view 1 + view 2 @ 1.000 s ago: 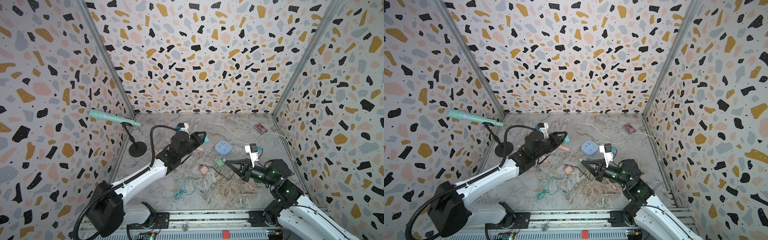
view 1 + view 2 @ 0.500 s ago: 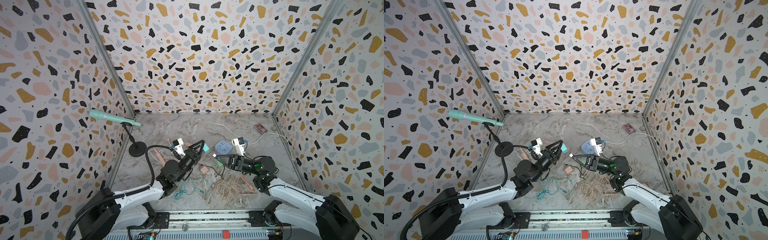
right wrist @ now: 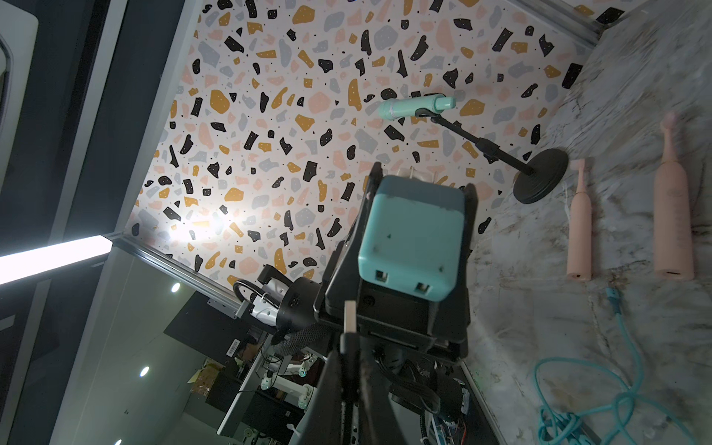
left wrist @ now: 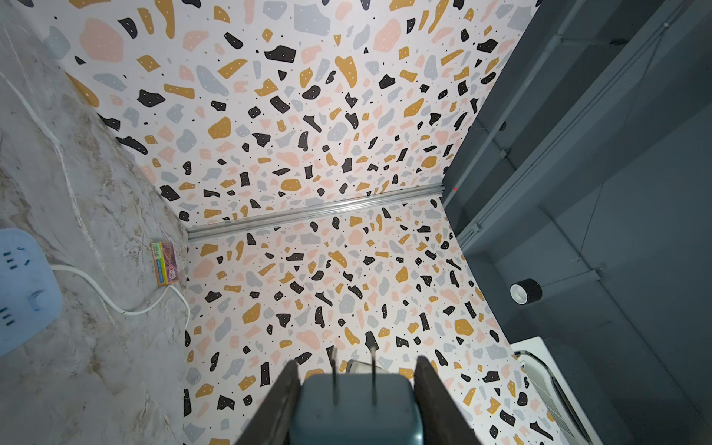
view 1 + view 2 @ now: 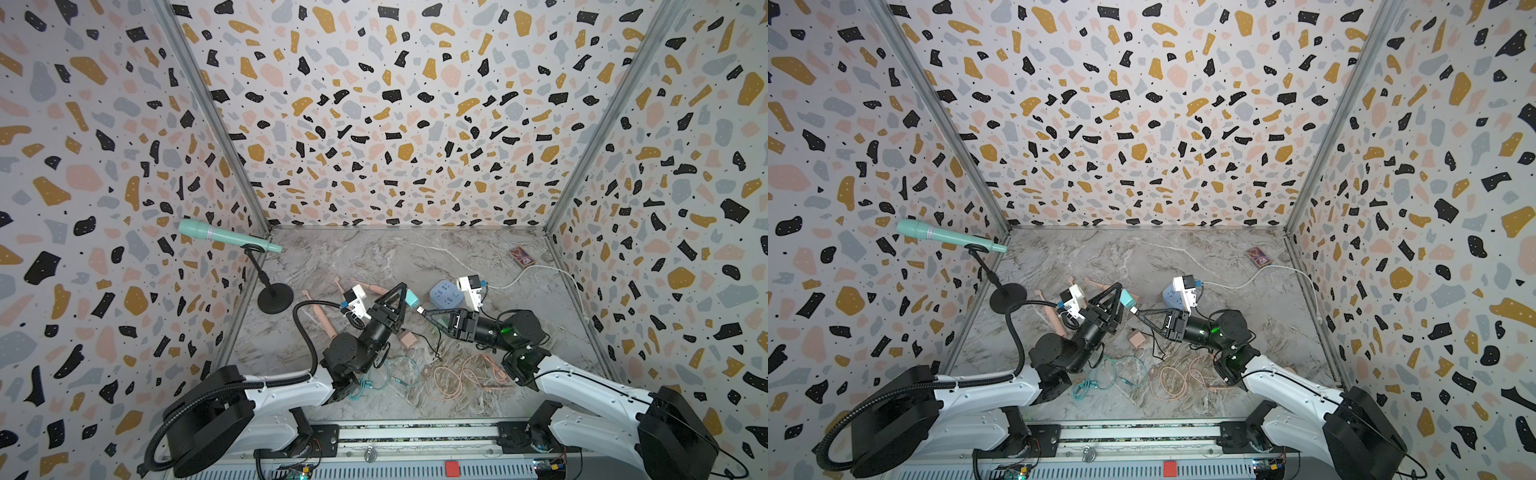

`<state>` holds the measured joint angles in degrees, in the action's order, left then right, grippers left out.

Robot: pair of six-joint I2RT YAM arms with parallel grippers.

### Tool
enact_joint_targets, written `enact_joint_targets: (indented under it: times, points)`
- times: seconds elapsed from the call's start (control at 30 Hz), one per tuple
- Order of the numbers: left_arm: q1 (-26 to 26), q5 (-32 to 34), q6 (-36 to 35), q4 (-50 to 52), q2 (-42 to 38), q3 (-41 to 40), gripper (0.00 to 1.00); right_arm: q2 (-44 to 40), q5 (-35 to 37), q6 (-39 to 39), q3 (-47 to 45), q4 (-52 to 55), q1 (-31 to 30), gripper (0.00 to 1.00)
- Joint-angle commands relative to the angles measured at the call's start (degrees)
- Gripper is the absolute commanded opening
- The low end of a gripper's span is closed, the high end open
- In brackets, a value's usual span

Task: Charge the electric toothbrush
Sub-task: Insert the charging cable into the plug.

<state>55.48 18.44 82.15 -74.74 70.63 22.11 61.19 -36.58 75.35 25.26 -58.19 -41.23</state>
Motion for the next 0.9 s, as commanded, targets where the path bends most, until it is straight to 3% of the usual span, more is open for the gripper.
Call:
enact_joint_targets:
  times: [0.0,0.87]
  points:
    - [1.3,2.5,-1.1,-6.4,0.4,0.0,0.0,0.0,1.7,-0.2,1.8,-0.7,-0.2,0.0]
    - [5.3,5.5,-3.6,-8.5,3.3,0.2,0.0,-0.3,9.9,-1.3,3.3,4.8,-3.2,0.0]
